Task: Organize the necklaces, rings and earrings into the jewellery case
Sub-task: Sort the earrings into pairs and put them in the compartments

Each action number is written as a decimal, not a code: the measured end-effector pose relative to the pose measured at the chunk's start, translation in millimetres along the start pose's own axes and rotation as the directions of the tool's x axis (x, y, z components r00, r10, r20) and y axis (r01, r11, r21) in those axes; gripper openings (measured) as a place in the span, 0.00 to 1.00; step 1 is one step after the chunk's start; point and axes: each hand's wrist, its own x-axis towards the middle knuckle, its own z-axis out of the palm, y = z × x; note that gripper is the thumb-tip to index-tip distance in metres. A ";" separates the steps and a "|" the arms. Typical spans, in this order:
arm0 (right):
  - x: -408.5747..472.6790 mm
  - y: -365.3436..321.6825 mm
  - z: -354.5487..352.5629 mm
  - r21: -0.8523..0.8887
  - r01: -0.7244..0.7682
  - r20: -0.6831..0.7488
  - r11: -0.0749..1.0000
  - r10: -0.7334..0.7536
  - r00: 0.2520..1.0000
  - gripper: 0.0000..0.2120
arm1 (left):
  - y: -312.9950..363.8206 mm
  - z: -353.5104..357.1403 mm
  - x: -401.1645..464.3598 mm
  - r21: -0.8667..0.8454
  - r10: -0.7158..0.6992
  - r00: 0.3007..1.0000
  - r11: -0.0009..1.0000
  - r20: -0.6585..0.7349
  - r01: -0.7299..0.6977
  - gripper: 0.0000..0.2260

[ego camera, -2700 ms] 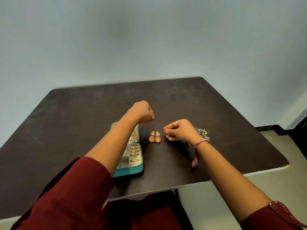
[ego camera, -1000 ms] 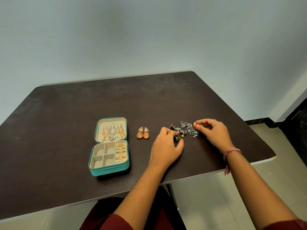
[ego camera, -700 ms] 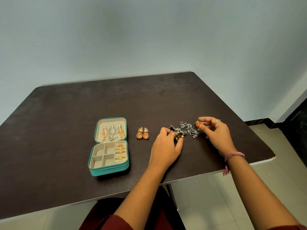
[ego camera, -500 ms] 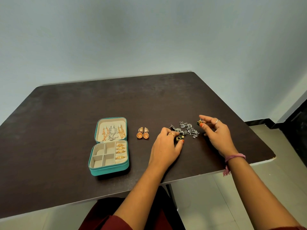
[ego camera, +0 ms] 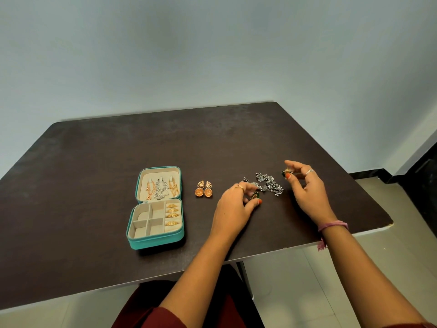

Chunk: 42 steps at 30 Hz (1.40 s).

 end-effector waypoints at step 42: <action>-42.2 -26.3 3.4 0.318 -0.055 0.288 0.947 -0.041 0.957 0.08 | -3.5 -8.9 -4.5 -0.450 0.070 0.997 0.892 0.045 -0.042 0.19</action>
